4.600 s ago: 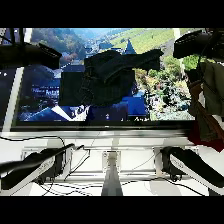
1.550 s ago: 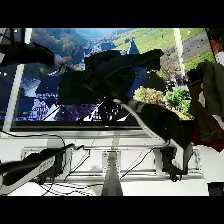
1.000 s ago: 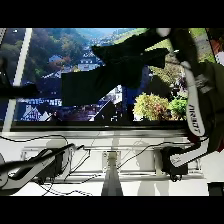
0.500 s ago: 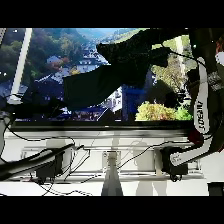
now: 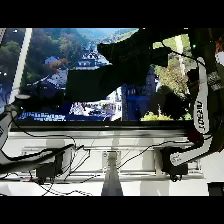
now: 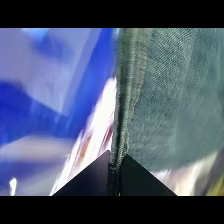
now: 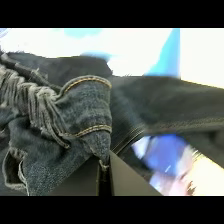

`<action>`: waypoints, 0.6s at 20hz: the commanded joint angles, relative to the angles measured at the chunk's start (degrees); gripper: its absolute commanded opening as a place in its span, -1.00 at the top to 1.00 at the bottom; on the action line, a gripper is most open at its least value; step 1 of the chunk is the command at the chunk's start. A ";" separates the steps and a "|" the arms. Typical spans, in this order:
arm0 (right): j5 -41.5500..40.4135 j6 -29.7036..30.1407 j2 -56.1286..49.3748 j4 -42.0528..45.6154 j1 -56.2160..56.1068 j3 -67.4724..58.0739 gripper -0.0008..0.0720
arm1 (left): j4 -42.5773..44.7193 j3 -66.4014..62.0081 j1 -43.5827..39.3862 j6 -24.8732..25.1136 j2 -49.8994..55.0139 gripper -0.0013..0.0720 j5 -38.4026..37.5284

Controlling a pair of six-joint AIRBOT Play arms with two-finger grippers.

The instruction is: Fold the clothes and pants, and hang the long-sleeved shirts on hangers.

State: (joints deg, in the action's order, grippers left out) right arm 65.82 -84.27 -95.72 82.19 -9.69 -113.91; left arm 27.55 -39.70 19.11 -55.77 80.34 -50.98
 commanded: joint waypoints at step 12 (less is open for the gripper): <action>-1.03 -5.18 26.86 8.20 20.46 9.11 0.87 | 15.74 -54.75 26.88 -5.57 -8.00 0.90 -0.79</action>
State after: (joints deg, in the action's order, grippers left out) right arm 59.64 -89.19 -75.59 89.49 6.79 -110.00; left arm 31.66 -90.74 38.57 -61.12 74.19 -48.75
